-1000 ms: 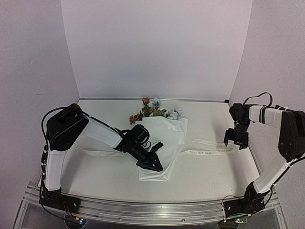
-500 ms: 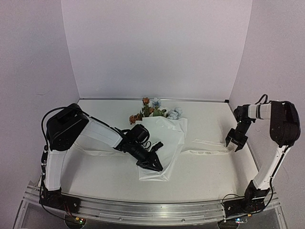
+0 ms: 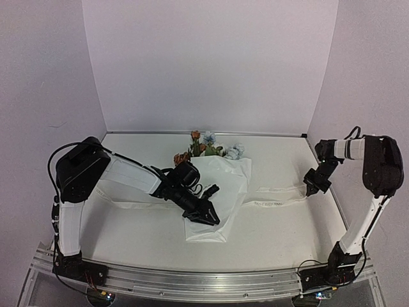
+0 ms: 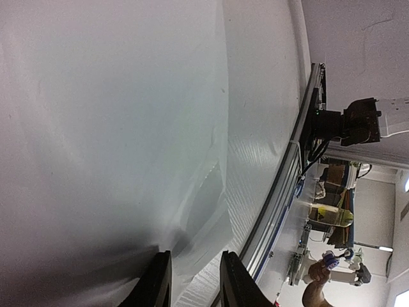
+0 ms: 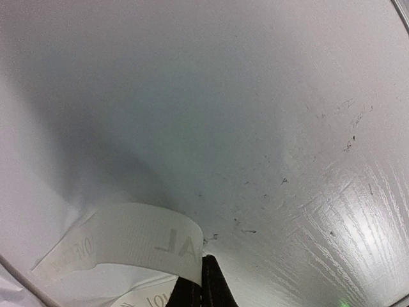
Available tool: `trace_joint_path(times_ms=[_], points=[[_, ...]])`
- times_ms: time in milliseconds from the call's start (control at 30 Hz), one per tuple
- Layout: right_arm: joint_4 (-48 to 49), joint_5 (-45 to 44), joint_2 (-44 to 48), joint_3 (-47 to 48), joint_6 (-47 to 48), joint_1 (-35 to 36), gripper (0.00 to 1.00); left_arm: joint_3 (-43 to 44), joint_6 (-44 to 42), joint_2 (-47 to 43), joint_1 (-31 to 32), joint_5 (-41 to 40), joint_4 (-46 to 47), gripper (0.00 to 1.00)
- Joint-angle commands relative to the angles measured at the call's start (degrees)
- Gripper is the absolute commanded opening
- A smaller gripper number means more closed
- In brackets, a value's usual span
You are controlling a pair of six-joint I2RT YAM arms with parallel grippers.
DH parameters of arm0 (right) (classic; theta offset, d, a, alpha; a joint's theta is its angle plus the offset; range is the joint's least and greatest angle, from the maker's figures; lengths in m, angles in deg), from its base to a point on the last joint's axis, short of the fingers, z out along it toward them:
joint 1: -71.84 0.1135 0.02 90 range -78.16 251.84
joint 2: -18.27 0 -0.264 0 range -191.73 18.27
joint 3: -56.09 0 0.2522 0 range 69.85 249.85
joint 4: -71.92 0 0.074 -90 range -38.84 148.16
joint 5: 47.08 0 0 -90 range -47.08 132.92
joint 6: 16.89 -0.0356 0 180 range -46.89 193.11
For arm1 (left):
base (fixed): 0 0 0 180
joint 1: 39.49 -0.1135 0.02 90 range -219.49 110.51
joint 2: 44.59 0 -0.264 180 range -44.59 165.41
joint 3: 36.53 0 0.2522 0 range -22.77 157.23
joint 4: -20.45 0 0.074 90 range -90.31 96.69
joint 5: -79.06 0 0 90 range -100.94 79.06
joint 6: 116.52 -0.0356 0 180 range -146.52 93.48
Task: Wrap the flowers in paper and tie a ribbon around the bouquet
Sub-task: Pick up the right side of the ribbon from the center of the board, then pick up the left side of the ribbon at the center of the board.
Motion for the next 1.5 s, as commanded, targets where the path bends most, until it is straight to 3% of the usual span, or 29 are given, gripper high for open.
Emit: trace_joint_path(times_ms=[0, 233, 467, 700, 967, 1233, 1467], points=[[6.52, 3.19, 10.14, -3.54, -1.91, 0.47, 0.00, 1.88, -0.67, -4.38, -0.46, -0.94, -0.37, 0.30], [16.23, 9.06, 20.13, -9.36, -2.66, 4.86, 0.00, 0.75, 0.40, -4.73, -0.85, -1.07, 1.12, 0.30], [25.42, 13.18, 22.18, -8.88, -1.81, 17.91, 0.00, -1.55, 2.09, -6.14, -2.05, -1.28, 3.40, 0.30], [31.72, 18.07, 12.19, -0.89, -3.34, 29.65, 0.00, -4.06, 3.97, -7.68, -3.25, -1.64, 5.94, 0.31], [31.07, 22.51, -2.94, 11.93, -5.74, 36.93, 0.00, -7.36, 5.99, -11.18, -4.83, -3.73, 6.87, 0.31], [29.69, 23.12, -5.68, 13.35, -5.29, 39.84, 0.00, -20.34, 17.71, -26.06, -11.53, -20.40, 0.88, 0.44], [28.09, 22.09, -2.39, 10.26, -2.42, 41.49, 0.00, -31.73, 35.16, -43.99, -16.65, -42.38, -12.61, 0.66]])
